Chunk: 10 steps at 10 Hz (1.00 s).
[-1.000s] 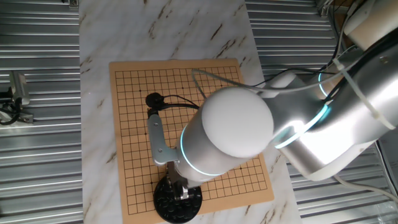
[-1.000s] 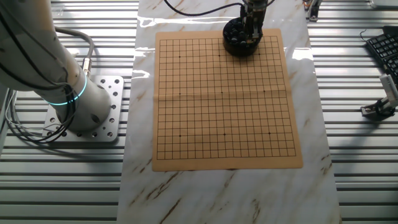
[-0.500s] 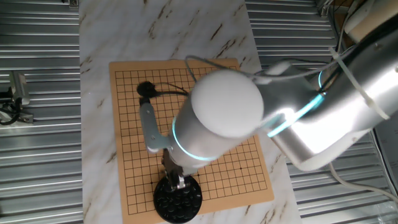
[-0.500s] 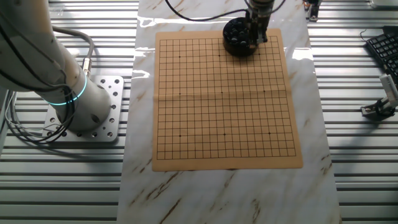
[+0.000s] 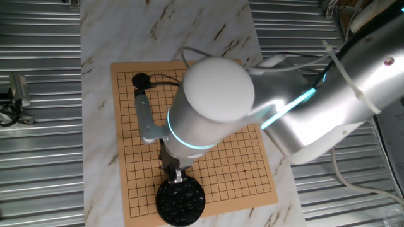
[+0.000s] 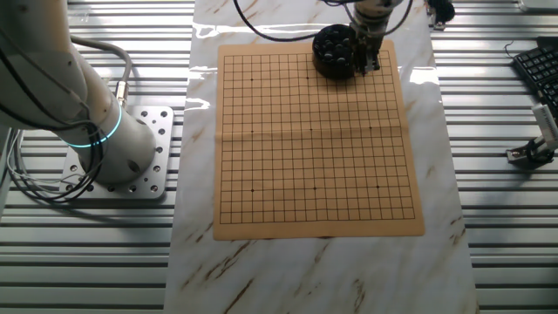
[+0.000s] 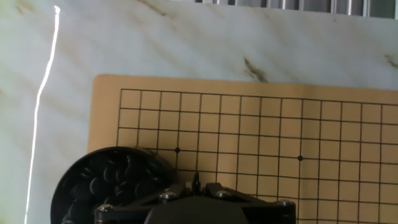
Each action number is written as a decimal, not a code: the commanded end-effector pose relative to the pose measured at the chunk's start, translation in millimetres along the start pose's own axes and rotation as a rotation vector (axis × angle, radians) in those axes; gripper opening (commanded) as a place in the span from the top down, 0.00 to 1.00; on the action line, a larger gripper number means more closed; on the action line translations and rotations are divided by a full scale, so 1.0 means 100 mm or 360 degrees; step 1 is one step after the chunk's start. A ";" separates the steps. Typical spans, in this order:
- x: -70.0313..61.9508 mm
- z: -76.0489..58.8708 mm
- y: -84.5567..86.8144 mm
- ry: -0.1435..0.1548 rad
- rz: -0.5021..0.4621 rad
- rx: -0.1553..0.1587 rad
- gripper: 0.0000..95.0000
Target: Play the first move as black on the 3-4 point in the upper right corner of the Go board
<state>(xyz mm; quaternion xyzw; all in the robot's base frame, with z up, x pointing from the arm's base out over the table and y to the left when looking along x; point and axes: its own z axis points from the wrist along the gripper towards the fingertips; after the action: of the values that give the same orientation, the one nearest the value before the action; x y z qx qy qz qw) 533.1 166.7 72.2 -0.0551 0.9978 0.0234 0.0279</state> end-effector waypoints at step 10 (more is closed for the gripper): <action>-0.01 0.08 -0.22 0.0010 -0.0061 0.0031 1.00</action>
<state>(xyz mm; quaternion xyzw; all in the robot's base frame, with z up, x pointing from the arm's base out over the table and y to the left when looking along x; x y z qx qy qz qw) 537.2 144.6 62.7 -0.0733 0.9969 0.0130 0.0252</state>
